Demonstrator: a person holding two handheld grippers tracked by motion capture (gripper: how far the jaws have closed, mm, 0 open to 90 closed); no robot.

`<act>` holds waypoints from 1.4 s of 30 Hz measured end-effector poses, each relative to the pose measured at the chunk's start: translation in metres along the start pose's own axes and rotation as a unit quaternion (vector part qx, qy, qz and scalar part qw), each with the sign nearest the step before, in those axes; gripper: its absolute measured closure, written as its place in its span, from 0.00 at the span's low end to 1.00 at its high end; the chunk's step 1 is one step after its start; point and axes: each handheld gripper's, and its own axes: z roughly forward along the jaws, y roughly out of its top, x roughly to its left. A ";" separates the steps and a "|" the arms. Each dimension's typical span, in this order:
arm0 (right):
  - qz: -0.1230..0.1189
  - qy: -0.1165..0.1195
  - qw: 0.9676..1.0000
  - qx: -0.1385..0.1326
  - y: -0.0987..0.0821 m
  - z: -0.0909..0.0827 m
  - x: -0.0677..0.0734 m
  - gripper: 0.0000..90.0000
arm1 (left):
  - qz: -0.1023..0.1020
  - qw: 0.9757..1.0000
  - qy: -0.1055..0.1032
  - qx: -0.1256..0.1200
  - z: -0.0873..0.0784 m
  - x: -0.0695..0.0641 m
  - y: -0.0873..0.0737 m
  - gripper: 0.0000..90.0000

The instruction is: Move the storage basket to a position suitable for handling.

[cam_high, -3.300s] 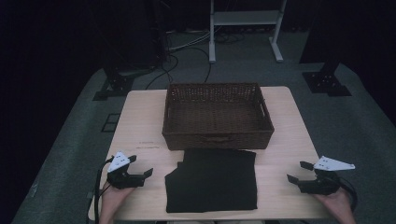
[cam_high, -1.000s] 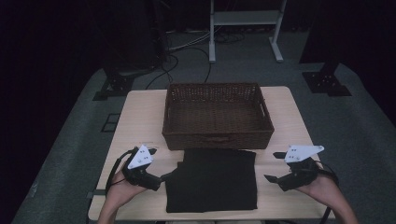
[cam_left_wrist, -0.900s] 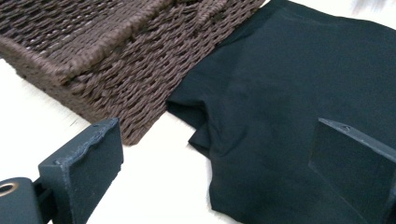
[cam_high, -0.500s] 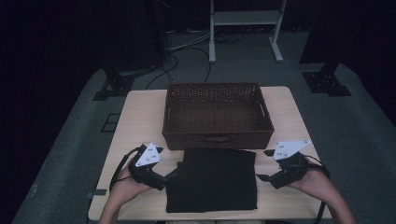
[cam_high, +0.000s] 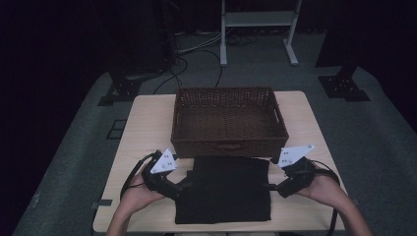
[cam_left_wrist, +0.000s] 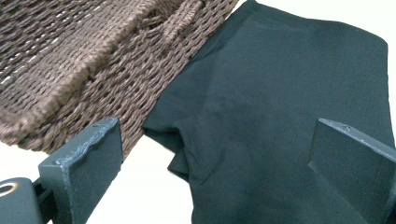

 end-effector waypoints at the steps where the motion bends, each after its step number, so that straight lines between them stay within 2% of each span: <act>1: -0.001 0.003 1.000 0.004 0.002 0.002 0.000 0.17 | 0.002 1.000 0.000 0.001 0.001 0.000 0.001 0.03; 12: -0.014 0.014 1.000 0.013 0.011 0.009 0.001 0.17 | 0.006 1.000 -0.015 0.010 0.009 -0.003 0.012 0.03; 25: -0.030 0.032 0.998 0.034 0.025 0.023 0.003 0.17 | 0.019 0.998 -0.040 0.035 0.024 -0.007 0.020 0.03; 30: -0.041 0.038 0.998 0.041 0.030 0.029 0.004 0.17 | 0.022 0.998 -0.047 0.044 0.030 -0.008 0.021 0.03; 42: -0.047 0.060 0.995 0.067 0.034 0.049 0.003 0.17 | 0.028 0.994 -0.076 0.068 0.049 -0.012 0.026 0.03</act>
